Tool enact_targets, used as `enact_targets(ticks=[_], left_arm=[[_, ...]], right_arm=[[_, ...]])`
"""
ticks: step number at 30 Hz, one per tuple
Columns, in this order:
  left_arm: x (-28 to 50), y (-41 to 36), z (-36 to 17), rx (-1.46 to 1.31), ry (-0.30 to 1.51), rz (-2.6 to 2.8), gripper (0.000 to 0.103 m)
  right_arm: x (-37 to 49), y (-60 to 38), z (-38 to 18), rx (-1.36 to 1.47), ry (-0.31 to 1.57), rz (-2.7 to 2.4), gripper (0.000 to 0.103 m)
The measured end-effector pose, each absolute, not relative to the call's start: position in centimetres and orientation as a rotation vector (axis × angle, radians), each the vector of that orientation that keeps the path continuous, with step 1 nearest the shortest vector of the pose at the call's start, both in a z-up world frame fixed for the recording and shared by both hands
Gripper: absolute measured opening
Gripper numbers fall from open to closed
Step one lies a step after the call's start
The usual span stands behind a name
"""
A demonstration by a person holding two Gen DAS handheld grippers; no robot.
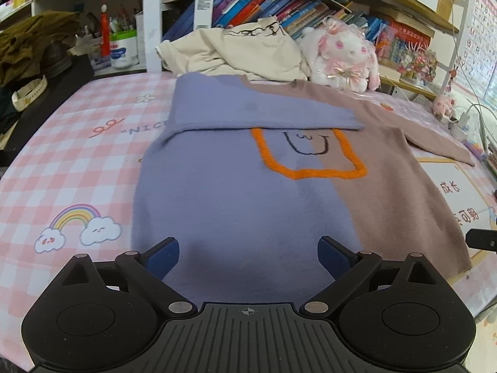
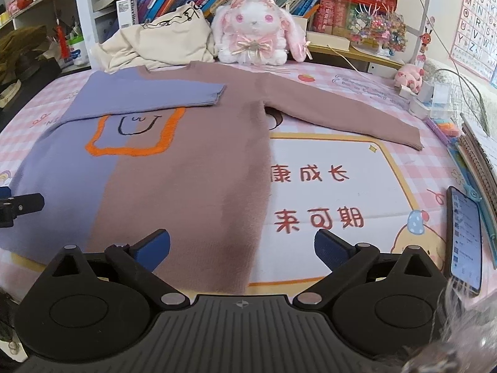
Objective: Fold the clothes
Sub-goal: 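Move the right gripper toward the mauve sleeve cuff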
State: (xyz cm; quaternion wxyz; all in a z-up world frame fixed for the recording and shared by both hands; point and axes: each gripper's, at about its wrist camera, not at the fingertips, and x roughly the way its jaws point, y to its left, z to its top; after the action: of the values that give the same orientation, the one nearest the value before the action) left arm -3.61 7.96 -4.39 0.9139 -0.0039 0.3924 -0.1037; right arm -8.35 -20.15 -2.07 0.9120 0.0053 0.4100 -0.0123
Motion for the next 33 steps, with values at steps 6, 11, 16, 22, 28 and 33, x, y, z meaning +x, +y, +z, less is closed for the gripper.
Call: enact_targets(ticks=[6,11,16,22,28,33], left_arm=[[-3.0,4.7,-4.2,0.006,0.815,-0.164,0.098],[-2.6,1.2,-3.8,0.024,0.821,-0.117,0.098],[-2.2,-1.8,-3.8,0.027,0.831,-0.063,0.098],[-2.2,-4.4,-3.9,0.008,0.861,0.011,0.098],[-2.4,-6.2,-3.8,0.018,0.880,0.074,0.098],[-3.0,-7.0,-3.6,0.028,0.879,0.114,0.098]], right_arm=[[-6.7,-23.6,-2.5,0.032,0.843,0.006,0.100],[-4.7,-27.6,-2.7,0.075,0.835,0.037,0.101],[-2.4,-31.6,-3.4,0.143,0.848,0.050,0.100],[0.5,-36.8,-4.0,0.236,0.861,0.024,0.100],[3.2,-41.4,-4.5,0.316,0.885,-0.028,0.096],[4.5,-45.0,-4.8,0.380,0.874,-0.099,0.077]])
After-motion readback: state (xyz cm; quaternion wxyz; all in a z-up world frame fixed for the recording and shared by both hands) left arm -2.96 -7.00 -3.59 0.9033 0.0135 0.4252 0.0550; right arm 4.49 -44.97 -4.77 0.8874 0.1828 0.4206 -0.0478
